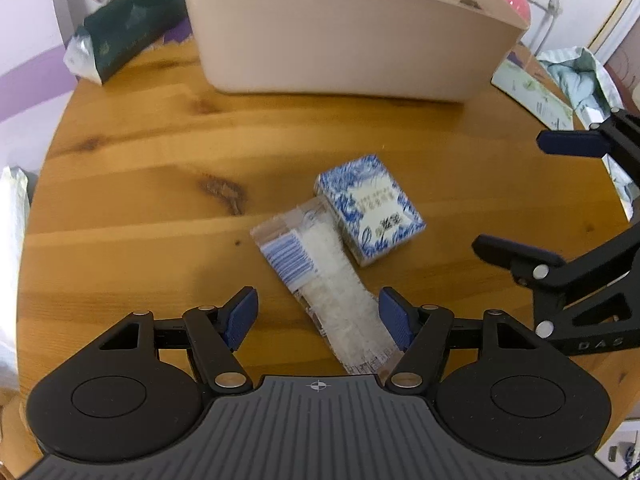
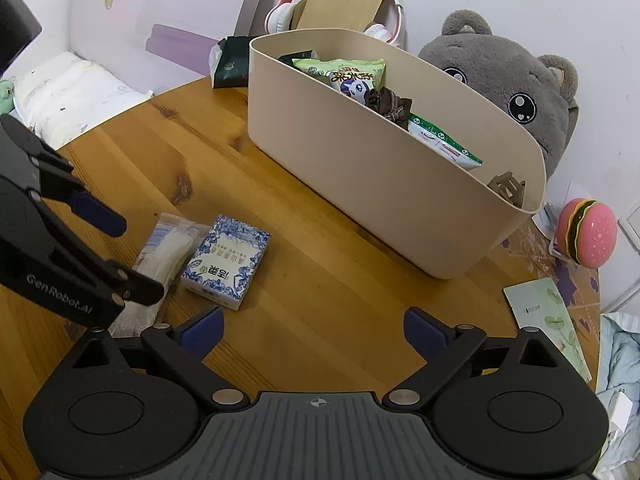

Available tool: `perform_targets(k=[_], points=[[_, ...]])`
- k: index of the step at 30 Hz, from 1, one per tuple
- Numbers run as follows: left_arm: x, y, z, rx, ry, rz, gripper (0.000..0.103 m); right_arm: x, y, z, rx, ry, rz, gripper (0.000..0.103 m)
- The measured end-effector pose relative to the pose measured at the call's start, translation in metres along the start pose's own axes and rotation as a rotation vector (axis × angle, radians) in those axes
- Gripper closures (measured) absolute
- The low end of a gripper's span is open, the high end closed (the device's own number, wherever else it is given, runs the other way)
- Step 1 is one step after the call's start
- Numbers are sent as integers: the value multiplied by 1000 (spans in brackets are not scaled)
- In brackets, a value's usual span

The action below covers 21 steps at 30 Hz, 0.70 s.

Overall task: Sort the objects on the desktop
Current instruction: 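Move both tools back to the clear bag and blue-and-white box, then grasp the clear plastic bag with left tool while right tool grasps the blue-and-white box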

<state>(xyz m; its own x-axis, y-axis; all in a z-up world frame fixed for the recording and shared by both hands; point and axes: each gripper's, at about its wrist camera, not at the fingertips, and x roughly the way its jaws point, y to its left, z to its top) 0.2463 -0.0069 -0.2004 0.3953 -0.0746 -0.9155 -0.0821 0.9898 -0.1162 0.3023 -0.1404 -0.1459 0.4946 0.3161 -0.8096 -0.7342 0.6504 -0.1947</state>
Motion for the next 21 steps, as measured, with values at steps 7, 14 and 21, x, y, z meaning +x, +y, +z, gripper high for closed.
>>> perform_targets(k=[7,14,21], points=[[-4,10,2,-146,-17,-64,31,4,0,0,-3,3,9,4],[4,4,7,-182,21,-56,30,10,1,2,-20,12,17,4],[7,11,3,-96,20,41,30,9,1,4,-25,-11,53,4]])
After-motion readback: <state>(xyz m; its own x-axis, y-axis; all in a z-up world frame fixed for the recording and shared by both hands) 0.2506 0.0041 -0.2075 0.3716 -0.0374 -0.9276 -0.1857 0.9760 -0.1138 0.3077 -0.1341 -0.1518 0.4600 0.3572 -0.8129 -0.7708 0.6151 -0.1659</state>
